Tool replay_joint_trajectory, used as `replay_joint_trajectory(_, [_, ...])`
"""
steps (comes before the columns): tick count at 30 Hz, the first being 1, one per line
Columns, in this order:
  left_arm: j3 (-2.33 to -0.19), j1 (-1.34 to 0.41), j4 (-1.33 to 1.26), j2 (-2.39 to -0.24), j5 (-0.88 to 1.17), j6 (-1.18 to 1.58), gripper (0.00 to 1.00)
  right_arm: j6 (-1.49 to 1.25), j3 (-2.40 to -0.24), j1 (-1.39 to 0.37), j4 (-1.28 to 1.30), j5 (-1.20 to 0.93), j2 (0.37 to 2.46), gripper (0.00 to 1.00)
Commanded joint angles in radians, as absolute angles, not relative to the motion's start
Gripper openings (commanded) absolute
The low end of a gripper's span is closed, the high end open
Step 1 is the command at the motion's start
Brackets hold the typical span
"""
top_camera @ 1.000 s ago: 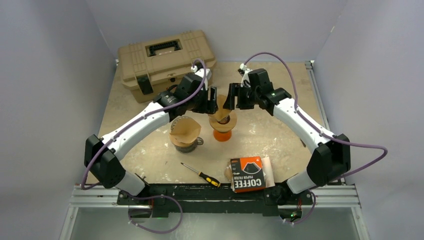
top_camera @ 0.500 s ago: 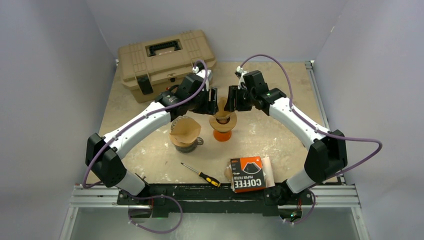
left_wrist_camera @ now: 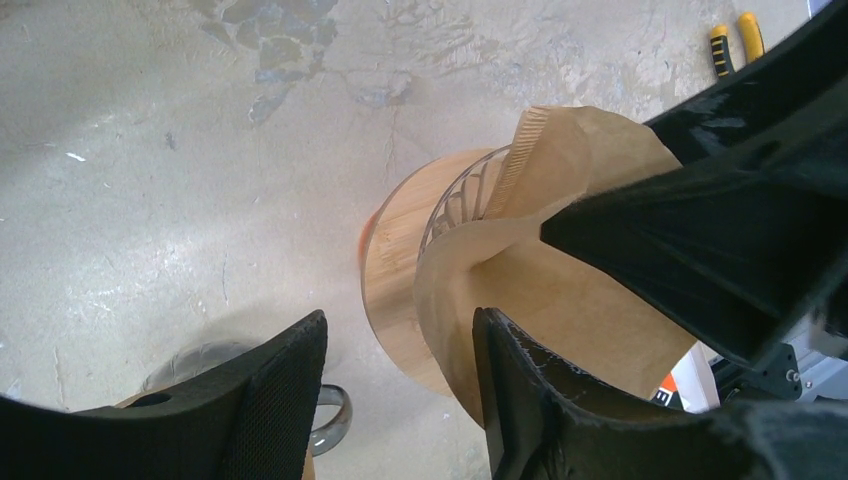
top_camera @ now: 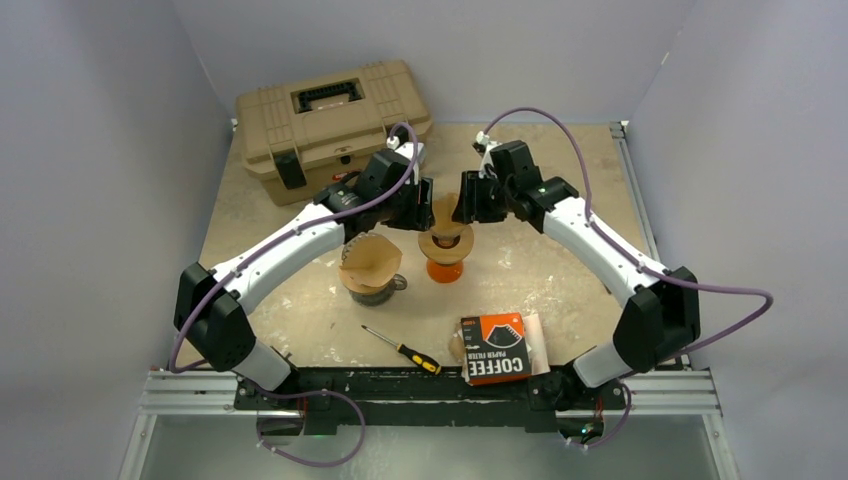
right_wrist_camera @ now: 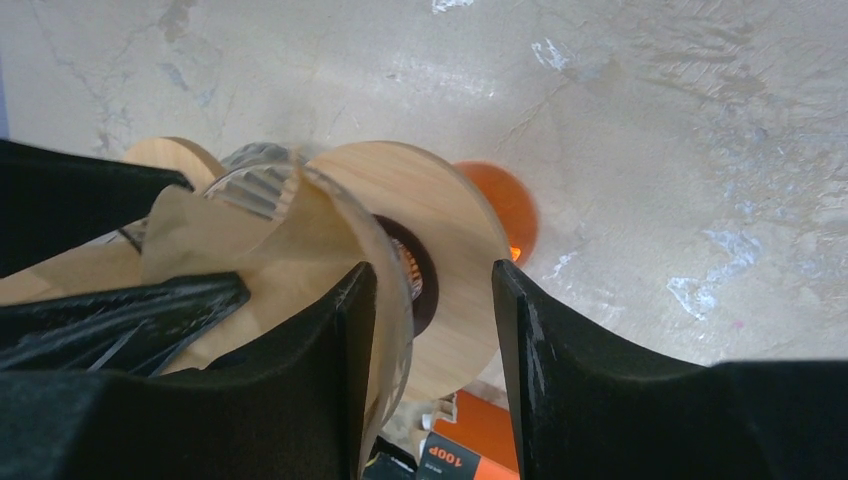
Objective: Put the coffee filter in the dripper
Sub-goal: Place the coffee filter in the coffee dripper.
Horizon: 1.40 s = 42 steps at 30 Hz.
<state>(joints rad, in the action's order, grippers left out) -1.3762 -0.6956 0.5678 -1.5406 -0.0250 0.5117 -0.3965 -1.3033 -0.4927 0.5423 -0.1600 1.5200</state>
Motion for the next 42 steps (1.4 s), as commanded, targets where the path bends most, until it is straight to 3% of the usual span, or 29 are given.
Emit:
replay_joint_trajectory(1, [-1.372, -0.691, 0.533, -1.518, -0.018, 0.502, 0.56, -0.384, -1.341, -0.495, 0.551, -0.195, 1.440, 0.50])
replay_joint_trajectory(7, [-1.367, -0.692, 0.511, -1.468, -0.035, 0.502, 0.66, -0.411, -1.365, -0.495, 0.541, -0.203, 1.416, 0.53])
replay_joint_trajectory(21, [-1.370, -0.682, 0.464, -1.494, -0.023, 0.491, 0.70, -0.387, -1.402, -0.495, 0.518, -0.199, 1.519, 0.61])
replay_joint_trajectory(42, [-1.342, -0.671, 0.460, -1.539, -0.008, 0.503, 0.49, -0.370, -1.386, -0.498, 0.554, -0.194, 1.550, 0.45])
